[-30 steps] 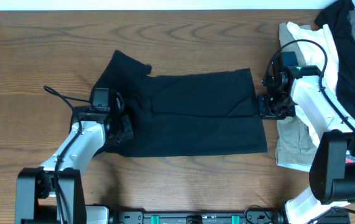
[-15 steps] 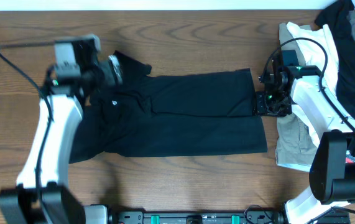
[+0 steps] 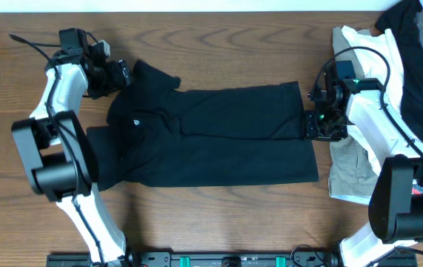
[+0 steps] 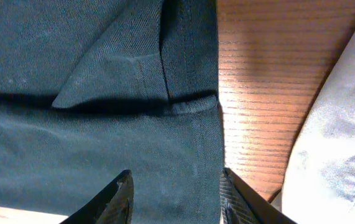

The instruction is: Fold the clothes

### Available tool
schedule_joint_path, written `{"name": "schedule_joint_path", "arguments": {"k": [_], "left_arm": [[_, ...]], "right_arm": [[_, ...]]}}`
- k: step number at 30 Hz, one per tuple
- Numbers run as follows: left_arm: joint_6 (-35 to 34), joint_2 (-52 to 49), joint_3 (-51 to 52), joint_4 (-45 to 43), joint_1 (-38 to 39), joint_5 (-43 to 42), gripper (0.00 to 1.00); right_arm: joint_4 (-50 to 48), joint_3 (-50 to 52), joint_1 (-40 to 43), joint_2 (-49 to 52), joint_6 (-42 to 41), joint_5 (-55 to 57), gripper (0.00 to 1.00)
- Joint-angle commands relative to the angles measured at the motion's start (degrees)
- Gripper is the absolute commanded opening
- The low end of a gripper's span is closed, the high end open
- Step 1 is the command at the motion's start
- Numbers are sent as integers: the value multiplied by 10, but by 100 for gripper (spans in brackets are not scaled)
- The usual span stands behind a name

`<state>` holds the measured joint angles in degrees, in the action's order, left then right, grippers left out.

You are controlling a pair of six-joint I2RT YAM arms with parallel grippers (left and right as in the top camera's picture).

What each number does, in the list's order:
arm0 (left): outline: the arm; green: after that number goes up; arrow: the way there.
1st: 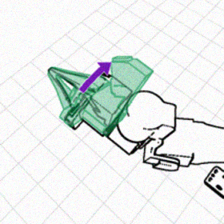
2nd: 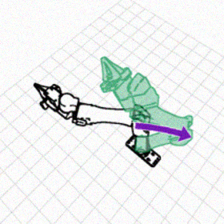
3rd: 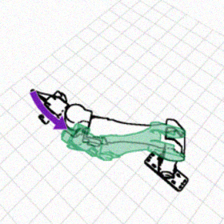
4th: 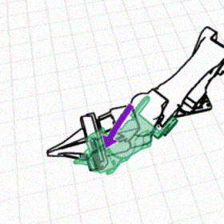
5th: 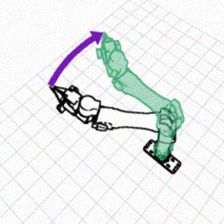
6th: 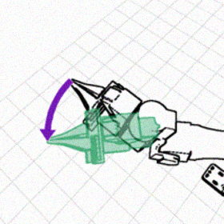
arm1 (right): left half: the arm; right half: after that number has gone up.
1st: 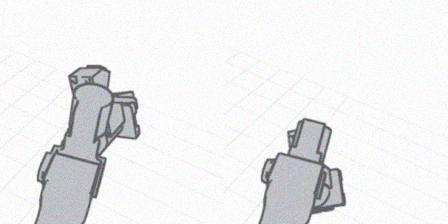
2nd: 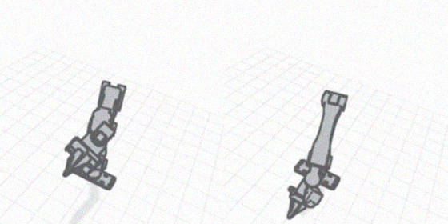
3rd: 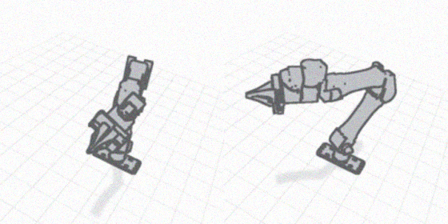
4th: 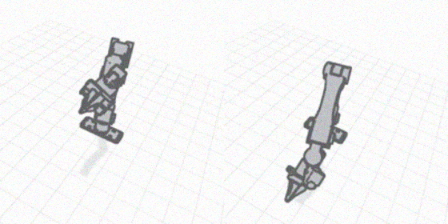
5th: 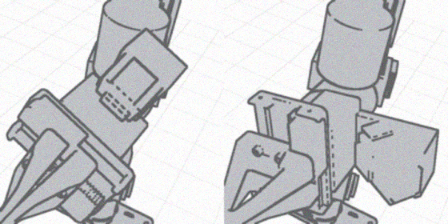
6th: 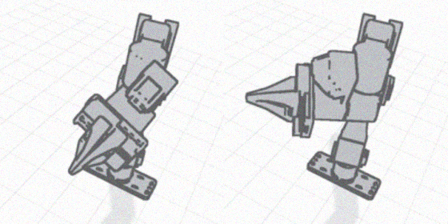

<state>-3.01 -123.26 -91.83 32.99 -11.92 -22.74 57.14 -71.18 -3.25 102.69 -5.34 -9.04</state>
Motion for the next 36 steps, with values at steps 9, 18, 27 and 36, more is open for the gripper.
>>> {"name": "schedule_joint_path", "arguments": {"k": [9,18,27,36], "left_arm": [[37,-63,-17,7,2,-9,71],[43,-63,-17,26,13,-8,6],[42,-26,-18,19,8,-8,6],[14,16,-18,8,-2,-6,6]], "right_arm": [[5,-1,-2,0,3,-4,43],[-6,-1,-2,0,3,-4,42],[-118,-1,1,1,8,2,44],[-274,-1,8,40,-3,-5,56]]}}
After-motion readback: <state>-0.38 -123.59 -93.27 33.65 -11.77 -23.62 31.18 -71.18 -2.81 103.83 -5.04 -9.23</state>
